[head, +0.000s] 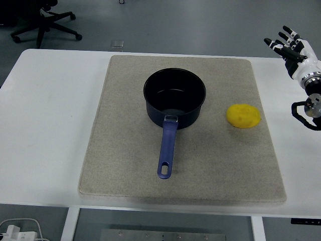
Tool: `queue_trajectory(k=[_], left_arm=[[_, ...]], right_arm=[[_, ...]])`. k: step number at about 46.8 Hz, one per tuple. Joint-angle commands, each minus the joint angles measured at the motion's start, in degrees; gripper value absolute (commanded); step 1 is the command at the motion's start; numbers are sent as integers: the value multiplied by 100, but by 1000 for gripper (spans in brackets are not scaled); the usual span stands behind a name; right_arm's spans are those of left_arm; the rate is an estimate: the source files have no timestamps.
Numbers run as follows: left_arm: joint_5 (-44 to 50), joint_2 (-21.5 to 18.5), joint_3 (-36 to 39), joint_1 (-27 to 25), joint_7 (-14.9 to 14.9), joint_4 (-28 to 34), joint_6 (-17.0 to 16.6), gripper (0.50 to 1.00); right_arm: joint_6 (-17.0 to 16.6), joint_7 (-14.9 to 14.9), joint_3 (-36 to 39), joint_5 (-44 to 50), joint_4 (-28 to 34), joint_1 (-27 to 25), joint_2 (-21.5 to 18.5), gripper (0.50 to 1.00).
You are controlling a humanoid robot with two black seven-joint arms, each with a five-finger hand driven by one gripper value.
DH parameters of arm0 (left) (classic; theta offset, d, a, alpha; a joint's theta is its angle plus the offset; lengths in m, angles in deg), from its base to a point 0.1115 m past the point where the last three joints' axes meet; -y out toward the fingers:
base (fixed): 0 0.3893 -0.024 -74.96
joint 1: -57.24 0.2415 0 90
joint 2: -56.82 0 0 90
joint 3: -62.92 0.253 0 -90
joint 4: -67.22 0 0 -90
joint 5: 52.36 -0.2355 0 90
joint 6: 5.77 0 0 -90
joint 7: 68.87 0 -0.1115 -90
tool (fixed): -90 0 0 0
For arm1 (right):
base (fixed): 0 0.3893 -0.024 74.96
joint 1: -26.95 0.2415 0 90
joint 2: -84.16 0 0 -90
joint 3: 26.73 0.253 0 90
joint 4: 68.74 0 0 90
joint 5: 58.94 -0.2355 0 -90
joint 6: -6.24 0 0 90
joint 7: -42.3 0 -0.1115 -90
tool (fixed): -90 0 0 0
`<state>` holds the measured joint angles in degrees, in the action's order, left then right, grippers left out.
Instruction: Put the potato in the blue pot
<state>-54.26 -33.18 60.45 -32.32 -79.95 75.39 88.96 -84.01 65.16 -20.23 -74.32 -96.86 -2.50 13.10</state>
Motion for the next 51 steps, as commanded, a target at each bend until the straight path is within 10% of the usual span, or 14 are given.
queue_trajectory(k=[1, 51], left_arm=[[-3, 0, 9, -18, 1, 1, 1, 994], [-12, 0, -9, -35, 1, -35, -25, 994]], right_arm=[[-10, 0, -8, 8, 0, 1, -4, 938], [-221, -9, -8, 44, 8, 27, 5, 936]])
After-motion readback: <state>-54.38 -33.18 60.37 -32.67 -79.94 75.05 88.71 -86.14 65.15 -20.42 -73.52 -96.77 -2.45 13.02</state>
